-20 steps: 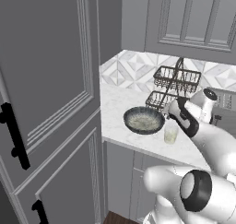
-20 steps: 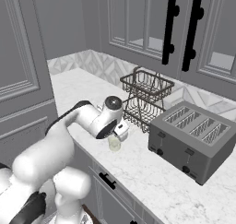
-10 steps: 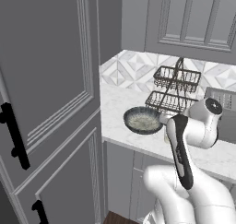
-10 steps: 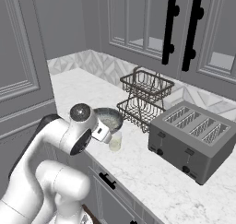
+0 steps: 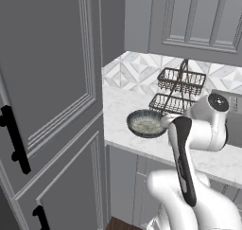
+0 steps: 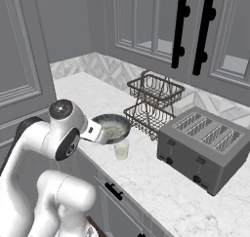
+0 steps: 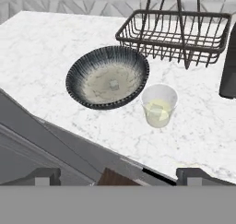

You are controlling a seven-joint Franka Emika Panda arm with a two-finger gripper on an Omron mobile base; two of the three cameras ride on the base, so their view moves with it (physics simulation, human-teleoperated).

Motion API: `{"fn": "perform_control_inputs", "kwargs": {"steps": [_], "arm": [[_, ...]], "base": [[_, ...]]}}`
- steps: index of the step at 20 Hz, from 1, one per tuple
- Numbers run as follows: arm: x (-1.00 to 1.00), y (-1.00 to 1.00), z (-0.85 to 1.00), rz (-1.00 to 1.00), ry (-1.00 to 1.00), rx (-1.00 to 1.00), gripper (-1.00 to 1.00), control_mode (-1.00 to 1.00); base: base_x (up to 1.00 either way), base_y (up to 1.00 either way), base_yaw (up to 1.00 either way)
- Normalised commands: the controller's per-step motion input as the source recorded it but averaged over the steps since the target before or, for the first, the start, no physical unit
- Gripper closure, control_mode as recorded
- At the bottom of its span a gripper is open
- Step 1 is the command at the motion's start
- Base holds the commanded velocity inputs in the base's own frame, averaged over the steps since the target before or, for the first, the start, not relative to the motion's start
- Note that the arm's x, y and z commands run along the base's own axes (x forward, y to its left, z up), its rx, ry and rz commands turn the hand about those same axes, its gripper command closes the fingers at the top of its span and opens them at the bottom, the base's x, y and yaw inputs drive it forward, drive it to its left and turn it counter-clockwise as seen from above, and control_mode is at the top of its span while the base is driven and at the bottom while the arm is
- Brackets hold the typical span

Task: Grab a lemon wedge from the fridge and one ice cube from the ice bowl, and put them in the glass of lemonade.

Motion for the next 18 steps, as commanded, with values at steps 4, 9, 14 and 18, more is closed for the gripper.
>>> {"fn": "perform_control_inputs", "kwargs": {"steps": [4,9,14,18], "arm": [[-0.52,0.10,0.01,0.05,-0.06,-0.08,-1.00,-1.00],[-0.58,0.02,-0.06,0.05,-0.12,-0.03,-1.00,1.00],[0.00,0.00,0.00,0.00,0.00,0.00,-1.00,1.00],[0.00,0.00,0.00,0.00,0.00,0.00,-1.00,1.00]], "base": [[0.00,0.00,0.00],[-0.17,0.01,0.02],[-0.92,0.08,0.14],[-0.75,0.33,0.27]]}}
